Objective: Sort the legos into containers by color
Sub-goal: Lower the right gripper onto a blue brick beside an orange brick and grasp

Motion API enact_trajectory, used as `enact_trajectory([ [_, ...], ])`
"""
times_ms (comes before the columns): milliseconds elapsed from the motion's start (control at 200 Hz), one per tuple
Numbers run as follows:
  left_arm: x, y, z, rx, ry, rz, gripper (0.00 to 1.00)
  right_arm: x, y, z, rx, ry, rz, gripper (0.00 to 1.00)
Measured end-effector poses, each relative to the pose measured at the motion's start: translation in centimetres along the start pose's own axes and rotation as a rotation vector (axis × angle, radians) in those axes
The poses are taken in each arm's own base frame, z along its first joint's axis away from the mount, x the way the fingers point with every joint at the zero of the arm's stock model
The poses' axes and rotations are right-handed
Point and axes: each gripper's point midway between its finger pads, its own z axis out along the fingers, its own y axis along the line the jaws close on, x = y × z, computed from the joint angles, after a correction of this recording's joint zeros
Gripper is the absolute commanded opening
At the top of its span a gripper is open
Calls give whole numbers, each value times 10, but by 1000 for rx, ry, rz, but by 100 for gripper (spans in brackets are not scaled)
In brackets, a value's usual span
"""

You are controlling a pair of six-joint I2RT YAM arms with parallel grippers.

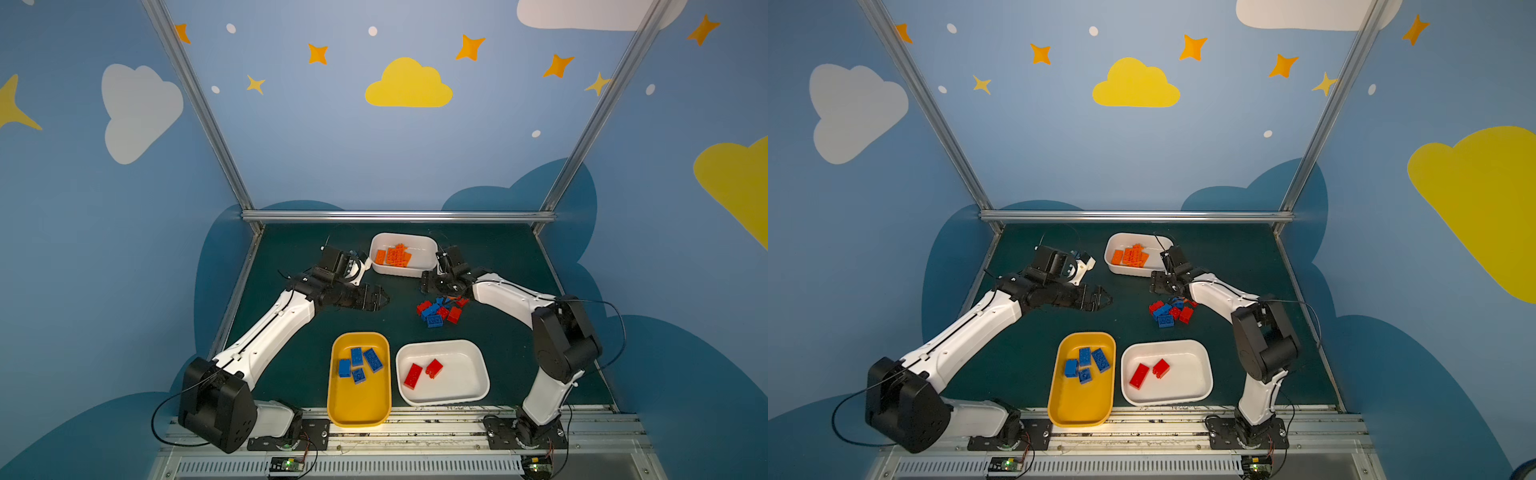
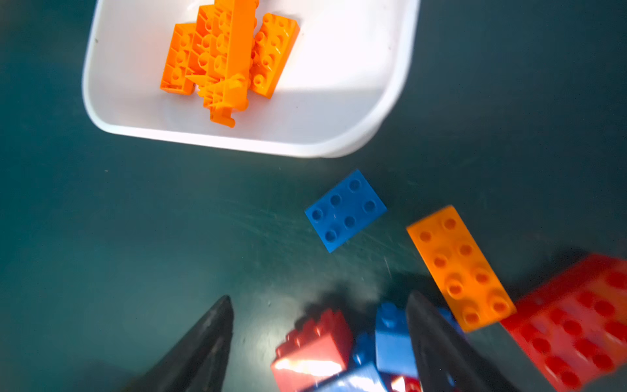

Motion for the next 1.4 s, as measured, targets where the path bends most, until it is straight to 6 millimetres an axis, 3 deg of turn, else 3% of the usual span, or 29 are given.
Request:
enact_trajectory([
  [265, 13, 9, -3, -11, 5, -33, 100, 3, -13, 23, 119, 0, 89, 72],
  [501, 15, 8, -3, 0, 7, -41, 100, 11, -18, 39, 174, -20, 186, 71],
  [861, 13, 4, -2, 28, 6, -53, 100, 6, -18, 58, 189, -64, 307, 64],
  [1121, 12, 2, 0, 46, 7, -55, 100, -1, -21, 64, 229, -95, 335, 67],
  [1397, 16, 5, 4, 52, 23, -69, 100, 4, -31, 63, 295, -84, 317, 57],
])
